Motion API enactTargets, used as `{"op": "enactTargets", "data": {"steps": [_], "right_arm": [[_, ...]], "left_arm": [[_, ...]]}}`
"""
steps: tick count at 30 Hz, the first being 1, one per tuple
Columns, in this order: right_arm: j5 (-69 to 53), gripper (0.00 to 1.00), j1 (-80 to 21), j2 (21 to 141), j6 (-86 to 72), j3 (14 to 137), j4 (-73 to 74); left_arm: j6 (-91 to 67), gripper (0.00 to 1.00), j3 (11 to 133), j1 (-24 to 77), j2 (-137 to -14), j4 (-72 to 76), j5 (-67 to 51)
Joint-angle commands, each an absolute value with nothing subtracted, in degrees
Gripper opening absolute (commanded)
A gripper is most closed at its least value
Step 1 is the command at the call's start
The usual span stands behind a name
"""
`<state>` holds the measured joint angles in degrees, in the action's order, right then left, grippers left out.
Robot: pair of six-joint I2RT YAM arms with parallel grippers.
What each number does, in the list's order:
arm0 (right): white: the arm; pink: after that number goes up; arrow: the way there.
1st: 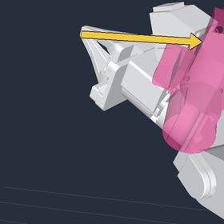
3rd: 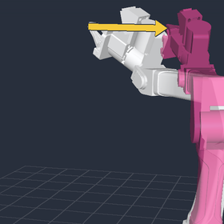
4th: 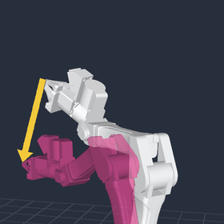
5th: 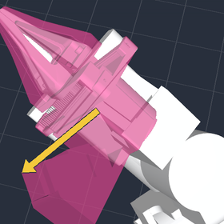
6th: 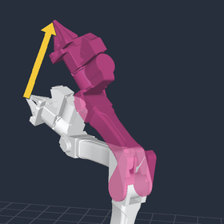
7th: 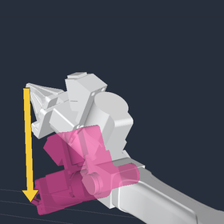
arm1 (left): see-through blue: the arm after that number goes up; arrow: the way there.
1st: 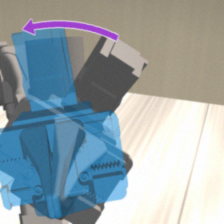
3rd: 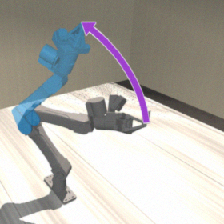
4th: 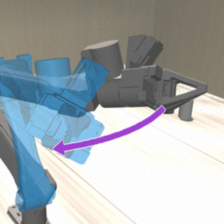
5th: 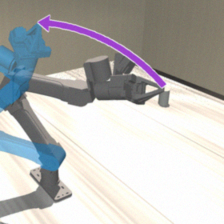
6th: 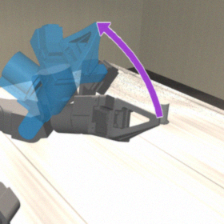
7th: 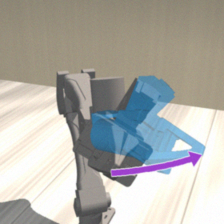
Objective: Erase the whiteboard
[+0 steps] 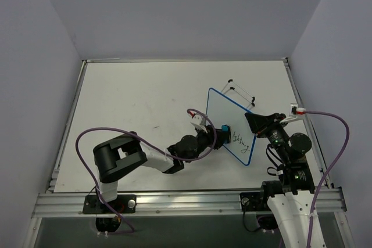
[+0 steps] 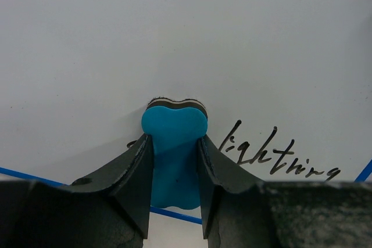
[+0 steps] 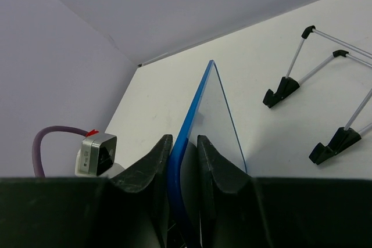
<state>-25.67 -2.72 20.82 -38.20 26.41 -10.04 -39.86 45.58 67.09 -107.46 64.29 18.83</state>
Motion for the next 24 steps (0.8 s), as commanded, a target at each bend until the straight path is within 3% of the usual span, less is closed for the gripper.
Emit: {"op": "enactTargets", "data": {"steps": [1,13,24], "right_arm": [[-34.6,0.0,-4.7,19.9,-49.1,27.9,-18.7],[-29.4,0.0,-4.8,19.2,-49.5,28.0,-10.9],[-26.3,0.0,-4.8,18.3,-48.7,27.6,-8.9]], "left_arm": [[-37.9,0.02,47.2,67.3,-105.9,68.5,17.1],[-35.9,0.02,43.5,59.2,-106.2,71.8,17.8],[-38.9,0.02,40.8,59.9,-111.2,79.3,17.3]]}}
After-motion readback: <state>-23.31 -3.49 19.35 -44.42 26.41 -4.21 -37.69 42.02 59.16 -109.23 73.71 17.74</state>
